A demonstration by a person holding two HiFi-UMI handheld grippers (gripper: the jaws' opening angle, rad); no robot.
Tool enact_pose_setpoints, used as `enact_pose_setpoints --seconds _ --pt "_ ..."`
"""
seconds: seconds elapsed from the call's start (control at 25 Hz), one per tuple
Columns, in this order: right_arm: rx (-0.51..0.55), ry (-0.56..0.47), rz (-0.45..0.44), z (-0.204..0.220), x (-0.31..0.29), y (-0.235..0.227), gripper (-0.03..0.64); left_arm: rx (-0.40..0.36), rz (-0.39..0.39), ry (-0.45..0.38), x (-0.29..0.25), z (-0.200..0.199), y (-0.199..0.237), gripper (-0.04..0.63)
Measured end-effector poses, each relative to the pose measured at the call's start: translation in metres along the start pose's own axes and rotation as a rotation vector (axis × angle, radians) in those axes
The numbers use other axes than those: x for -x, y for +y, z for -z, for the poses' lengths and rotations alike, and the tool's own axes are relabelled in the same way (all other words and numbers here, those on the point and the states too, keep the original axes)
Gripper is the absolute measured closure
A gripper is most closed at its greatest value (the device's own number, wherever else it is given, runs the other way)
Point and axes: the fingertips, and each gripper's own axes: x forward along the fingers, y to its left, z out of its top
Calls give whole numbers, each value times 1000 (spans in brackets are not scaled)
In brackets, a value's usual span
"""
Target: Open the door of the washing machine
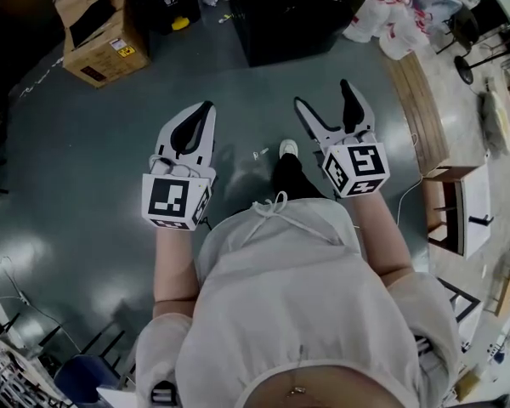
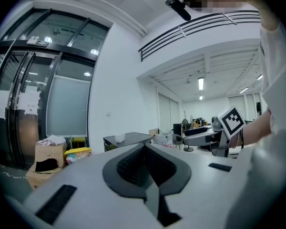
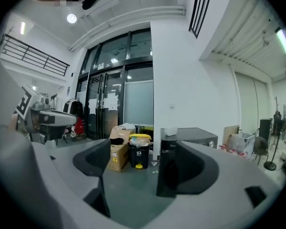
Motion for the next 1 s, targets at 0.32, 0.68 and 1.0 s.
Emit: enact_pose_setpoints --seconds 0.32,0.68,1.0 --pt "-37 36 -39 19 -103 -76 195 -6 -54 36 -103 19 33 574" --pt "-49 113 -128 19 -258 -187 196 49 -91 75 -284 27 82 574" --pt "-86 167 -154 33 -351 -234 199 38 -108 122 -381 49 123 574"
